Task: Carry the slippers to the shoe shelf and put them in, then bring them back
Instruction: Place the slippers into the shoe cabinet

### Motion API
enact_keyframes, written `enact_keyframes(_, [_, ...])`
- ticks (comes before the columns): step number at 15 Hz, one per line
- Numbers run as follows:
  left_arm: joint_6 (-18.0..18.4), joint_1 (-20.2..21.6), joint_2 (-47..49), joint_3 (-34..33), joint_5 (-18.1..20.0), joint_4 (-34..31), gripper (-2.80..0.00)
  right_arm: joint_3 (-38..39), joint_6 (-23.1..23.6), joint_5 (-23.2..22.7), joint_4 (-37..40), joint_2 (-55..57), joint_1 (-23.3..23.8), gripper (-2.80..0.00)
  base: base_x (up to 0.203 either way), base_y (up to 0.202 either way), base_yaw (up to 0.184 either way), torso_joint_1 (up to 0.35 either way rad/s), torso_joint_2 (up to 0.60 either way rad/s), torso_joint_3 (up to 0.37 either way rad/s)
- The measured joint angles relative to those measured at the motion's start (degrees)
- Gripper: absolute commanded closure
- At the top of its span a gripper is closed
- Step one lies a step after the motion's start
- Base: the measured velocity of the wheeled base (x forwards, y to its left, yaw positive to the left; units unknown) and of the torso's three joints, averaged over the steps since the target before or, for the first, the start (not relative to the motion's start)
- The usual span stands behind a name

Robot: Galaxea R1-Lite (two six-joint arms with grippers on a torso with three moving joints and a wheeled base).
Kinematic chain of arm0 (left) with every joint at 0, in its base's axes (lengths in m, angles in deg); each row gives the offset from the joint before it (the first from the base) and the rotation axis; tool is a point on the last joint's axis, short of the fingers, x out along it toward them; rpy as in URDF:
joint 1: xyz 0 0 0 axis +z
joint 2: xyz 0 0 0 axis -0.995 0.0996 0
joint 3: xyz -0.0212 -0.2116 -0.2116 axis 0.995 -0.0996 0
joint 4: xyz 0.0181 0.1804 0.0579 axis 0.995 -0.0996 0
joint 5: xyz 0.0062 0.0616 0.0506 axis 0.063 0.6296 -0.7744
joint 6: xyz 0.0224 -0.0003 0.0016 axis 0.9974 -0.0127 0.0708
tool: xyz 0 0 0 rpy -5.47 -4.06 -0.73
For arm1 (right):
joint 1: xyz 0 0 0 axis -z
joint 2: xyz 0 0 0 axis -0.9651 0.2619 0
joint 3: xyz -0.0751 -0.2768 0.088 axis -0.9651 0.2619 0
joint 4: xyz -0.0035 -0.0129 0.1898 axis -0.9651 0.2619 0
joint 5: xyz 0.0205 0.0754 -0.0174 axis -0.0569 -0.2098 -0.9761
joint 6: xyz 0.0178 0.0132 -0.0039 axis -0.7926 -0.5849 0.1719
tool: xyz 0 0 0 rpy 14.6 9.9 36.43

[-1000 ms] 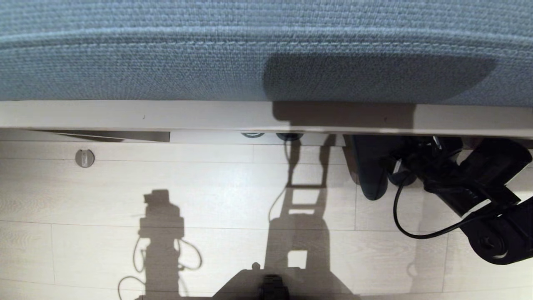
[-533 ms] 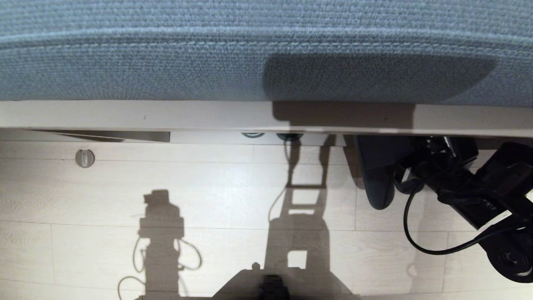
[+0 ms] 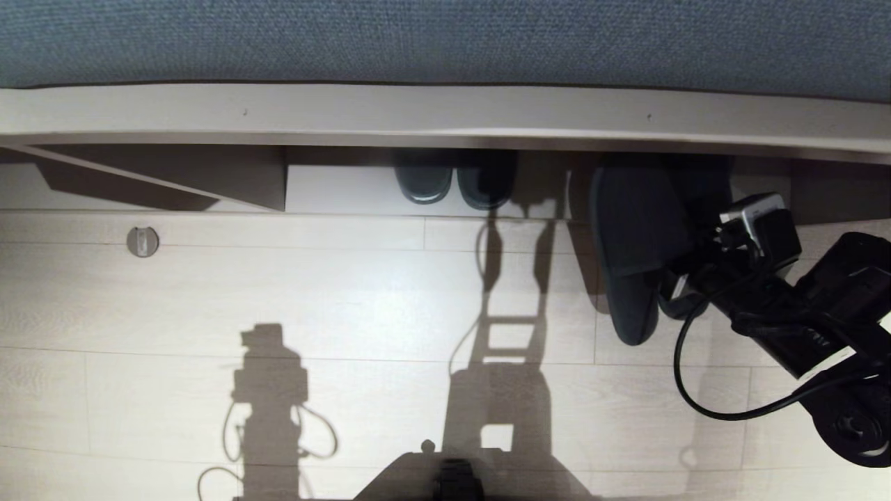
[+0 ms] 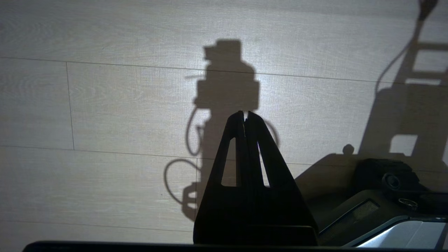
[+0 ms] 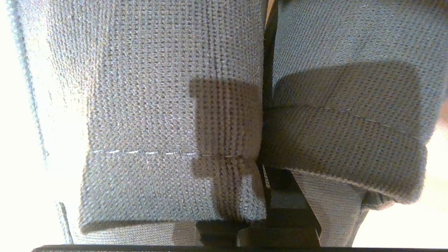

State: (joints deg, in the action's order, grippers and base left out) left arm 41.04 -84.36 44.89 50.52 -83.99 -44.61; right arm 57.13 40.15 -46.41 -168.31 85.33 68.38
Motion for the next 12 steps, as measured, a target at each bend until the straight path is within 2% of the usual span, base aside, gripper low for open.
enact_keyframes(12, [0.1, 0.0, 0.0, 0.0, 0.0, 0.0, 0.00, -13.1, -3.4, 0.7, 0.0, 5.9, 0.3, 0.00, 0.000, 0.000, 0.000, 0.000, 0.00, 0.000])
